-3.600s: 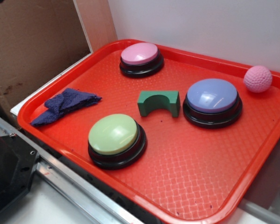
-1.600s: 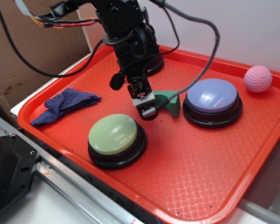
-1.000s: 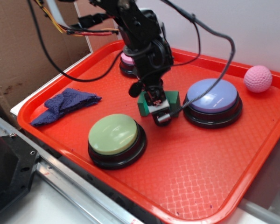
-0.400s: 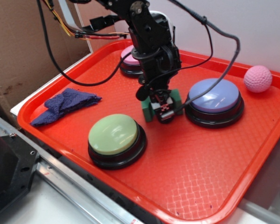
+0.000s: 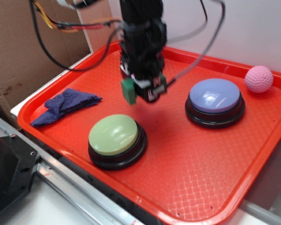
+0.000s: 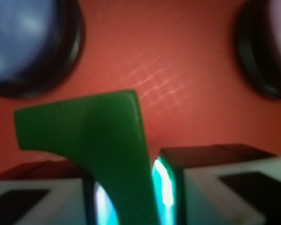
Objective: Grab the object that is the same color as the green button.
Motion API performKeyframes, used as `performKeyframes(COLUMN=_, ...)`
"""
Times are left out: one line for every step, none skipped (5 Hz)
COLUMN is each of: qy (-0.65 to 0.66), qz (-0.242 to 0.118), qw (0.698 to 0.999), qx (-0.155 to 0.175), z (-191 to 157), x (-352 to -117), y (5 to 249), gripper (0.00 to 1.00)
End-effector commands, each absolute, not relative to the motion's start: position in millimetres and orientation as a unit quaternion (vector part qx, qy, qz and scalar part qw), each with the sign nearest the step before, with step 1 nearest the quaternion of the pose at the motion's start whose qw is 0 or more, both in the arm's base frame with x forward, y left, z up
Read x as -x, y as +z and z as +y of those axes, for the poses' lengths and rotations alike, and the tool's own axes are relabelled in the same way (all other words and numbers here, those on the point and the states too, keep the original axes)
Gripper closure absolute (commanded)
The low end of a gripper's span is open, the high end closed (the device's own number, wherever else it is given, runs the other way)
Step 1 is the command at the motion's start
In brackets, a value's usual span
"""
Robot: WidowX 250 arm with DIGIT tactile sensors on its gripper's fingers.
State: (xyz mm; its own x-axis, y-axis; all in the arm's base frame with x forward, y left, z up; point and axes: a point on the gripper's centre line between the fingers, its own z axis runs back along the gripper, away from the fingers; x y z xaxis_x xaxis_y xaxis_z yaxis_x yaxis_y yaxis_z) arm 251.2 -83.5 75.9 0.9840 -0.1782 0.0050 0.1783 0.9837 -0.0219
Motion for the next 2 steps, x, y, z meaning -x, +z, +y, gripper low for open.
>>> performKeyframes(qy=0.040, qz=-0.060, qw=0.997, qx=0.037, z=-53.5, x=-243.5, y=170.8, gripper=1.00)
performKeyframes(qy=0.074, qz=-0.075, qw=0.994, qx=0.022, z=-44.9, x=-236.0, y=177.8, gripper=1.00)
